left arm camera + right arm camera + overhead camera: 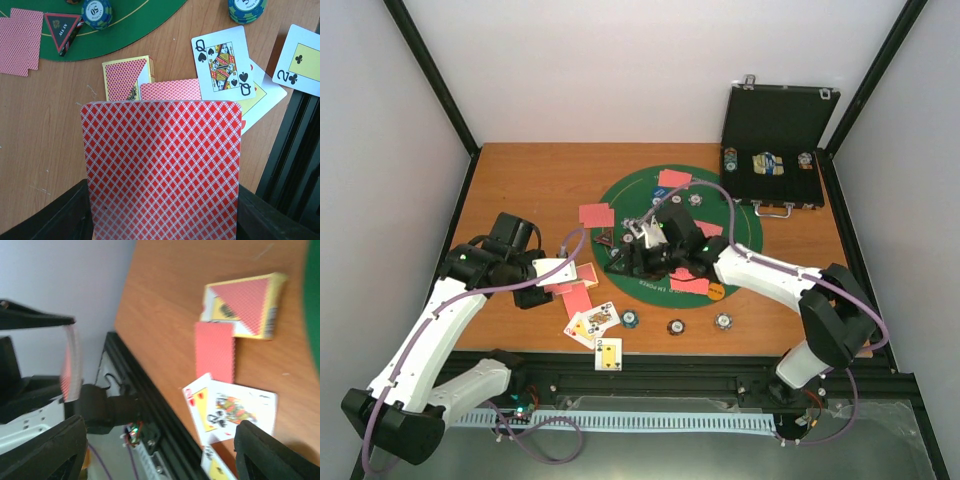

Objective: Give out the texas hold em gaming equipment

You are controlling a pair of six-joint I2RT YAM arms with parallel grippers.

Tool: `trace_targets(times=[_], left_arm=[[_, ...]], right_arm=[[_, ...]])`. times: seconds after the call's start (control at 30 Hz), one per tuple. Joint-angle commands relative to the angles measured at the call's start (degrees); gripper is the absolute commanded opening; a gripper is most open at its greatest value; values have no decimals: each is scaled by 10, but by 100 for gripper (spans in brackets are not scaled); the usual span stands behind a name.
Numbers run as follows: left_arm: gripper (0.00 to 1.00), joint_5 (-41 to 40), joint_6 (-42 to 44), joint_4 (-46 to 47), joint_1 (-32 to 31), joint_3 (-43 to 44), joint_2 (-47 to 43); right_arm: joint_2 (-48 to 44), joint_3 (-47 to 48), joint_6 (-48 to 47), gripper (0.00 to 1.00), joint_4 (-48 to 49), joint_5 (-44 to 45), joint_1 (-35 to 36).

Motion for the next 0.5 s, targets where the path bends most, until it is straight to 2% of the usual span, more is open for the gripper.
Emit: trace_targets(times=[0.0,0.17,0.47], left_arm=[[27,10,-4,6,1,21,-2],[27,11,-5,5,1,23,-5],[27,19,-9,1,1,25,-9]], right_arm=[[12,-15,74,80,153,-41,40],[44,-8,109,80,214,-51,81],[100,27,135,77,249,-56,108]])
